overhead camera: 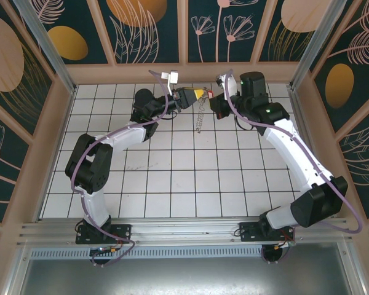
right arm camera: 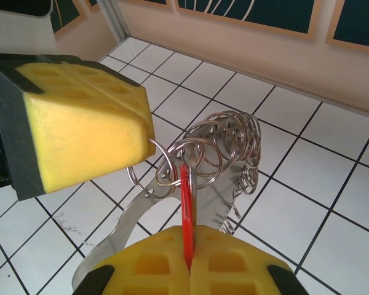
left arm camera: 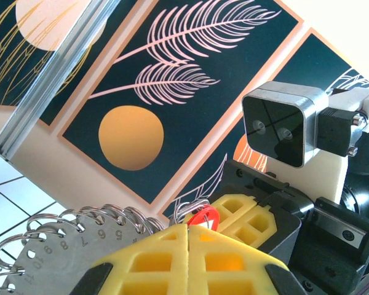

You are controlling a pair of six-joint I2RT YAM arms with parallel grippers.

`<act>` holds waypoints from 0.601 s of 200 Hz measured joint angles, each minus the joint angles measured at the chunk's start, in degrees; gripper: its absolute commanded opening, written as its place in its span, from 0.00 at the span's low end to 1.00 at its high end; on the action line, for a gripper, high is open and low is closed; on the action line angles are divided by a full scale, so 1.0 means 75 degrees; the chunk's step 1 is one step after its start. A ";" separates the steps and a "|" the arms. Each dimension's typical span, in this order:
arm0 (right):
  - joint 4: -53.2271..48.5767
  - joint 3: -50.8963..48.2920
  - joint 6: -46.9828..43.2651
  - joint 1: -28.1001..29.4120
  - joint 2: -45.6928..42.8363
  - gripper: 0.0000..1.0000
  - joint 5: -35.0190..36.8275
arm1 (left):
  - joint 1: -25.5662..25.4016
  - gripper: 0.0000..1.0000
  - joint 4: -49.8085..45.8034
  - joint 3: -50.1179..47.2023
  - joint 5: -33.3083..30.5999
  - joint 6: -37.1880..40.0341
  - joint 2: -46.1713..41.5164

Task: Put the keys on the keyring

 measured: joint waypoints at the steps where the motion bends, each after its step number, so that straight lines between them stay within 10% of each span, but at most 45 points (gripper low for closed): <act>1: 0.0000 0.0000 0.0000 0.0000 0.0000 0.00 0.0000 | 0.0003 0.00 -0.0003 0.0000 0.0000 0.0000 0.0000; 63: -0.0111 0.0157 0.0000 0.0000 0.0000 0.00 0.0055 | -0.0003 0.00 0.0017 0.0000 -0.0006 0.0000 0.0000; 120: -0.0169 0.0300 0.0000 -0.0058 0.0003 0.00 0.0149 | 0.0003 0.60 -0.0134 -0.0041 -0.0233 0.0114 -0.0015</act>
